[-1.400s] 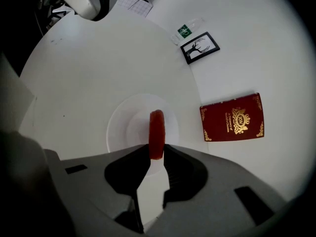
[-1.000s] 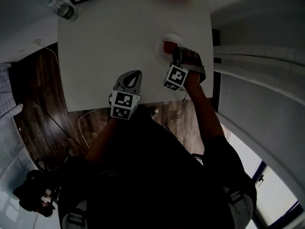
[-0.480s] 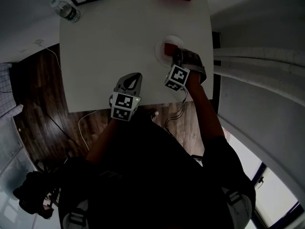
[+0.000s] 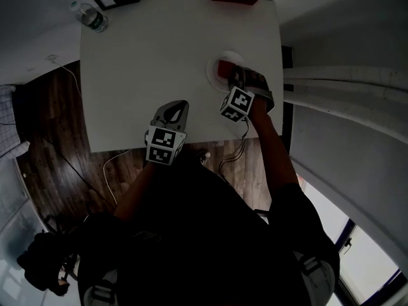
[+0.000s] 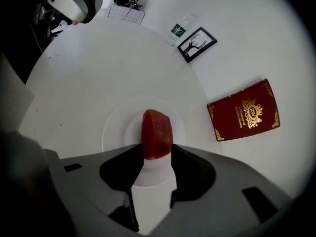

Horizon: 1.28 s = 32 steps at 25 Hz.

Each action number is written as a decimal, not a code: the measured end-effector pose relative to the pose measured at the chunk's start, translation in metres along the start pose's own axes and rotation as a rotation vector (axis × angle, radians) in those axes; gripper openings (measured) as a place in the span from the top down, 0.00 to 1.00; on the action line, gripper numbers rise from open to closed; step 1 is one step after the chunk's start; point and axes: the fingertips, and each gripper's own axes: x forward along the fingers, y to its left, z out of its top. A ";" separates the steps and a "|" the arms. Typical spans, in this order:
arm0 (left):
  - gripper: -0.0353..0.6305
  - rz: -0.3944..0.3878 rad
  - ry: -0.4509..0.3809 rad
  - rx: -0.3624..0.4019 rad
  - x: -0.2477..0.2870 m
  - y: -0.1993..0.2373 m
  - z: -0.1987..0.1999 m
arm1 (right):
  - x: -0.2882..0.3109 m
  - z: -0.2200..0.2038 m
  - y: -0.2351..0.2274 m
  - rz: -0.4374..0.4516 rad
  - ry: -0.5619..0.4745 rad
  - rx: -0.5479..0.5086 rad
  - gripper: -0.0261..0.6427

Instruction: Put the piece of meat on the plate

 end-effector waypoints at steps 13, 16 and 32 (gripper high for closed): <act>0.94 0.006 -0.051 -0.010 -0.016 -0.022 0.010 | -0.020 -0.012 0.011 0.033 -0.041 0.131 0.64; 0.94 0.017 -0.059 -0.007 -0.022 -0.026 0.010 | -0.031 -0.012 0.013 0.028 -0.060 0.170 0.64; 0.94 -0.015 -0.151 0.007 -0.025 -0.080 0.030 | -0.158 0.002 0.017 -0.077 -0.459 0.839 0.92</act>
